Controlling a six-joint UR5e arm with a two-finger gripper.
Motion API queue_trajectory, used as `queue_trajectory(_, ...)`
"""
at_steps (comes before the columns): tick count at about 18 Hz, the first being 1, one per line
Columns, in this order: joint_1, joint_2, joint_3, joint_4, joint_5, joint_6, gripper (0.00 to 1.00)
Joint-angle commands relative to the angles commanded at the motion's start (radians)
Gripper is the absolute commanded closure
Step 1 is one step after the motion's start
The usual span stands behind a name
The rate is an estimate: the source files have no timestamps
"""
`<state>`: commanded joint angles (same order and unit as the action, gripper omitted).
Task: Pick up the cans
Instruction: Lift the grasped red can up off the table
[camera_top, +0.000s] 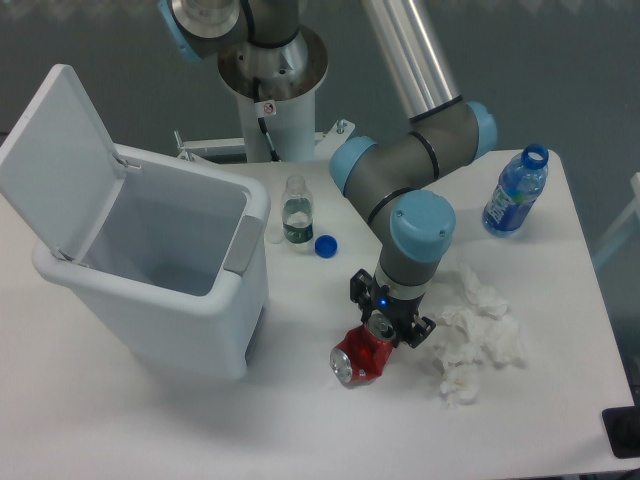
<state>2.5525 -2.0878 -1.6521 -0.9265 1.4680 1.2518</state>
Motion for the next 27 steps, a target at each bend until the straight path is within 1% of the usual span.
queue_trajectory(2, 0.000, 0.002, 0.002, 0.000, 0.000, -0.005, 0.47)
queue_trajectory(3, 0.000, 0.003, 0.002, 0.000, 0.000, -0.003, 0.48)
queue_trajectory(9, 0.003, 0.014, 0.015, -0.003, 0.003, 0.000, 0.48)
queue_trajectory(11, 0.009, 0.035, 0.035, -0.003, 0.003, 0.008, 0.48)
queue_trajectory(13, 0.012, 0.058, 0.069, -0.003, 0.002, 0.008, 0.48)
queue_trajectory(15, 0.014, 0.078, 0.086, -0.002, 0.000, 0.011, 0.48)
queue_trajectory(17, 0.023, 0.083, 0.116, -0.008, 0.000, 0.011, 0.48)
queue_trajectory(19, 0.032, 0.097, 0.132, -0.009, 0.002, 0.015, 0.48)
queue_trajectory(22, 0.049, 0.107, 0.135, -0.017, 0.003, 0.101, 0.48)
queue_trajectory(24, 0.063, 0.129, 0.135, -0.050, 0.002, 0.126, 0.48)
queue_trajectory(25, 0.072, 0.130, 0.135, -0.063, 0.002, 0.152, 0.48)
queue_trajectory(27, 0.075, 0.140, 0.132, -0.072, 0.002, 0.175, 0.48)
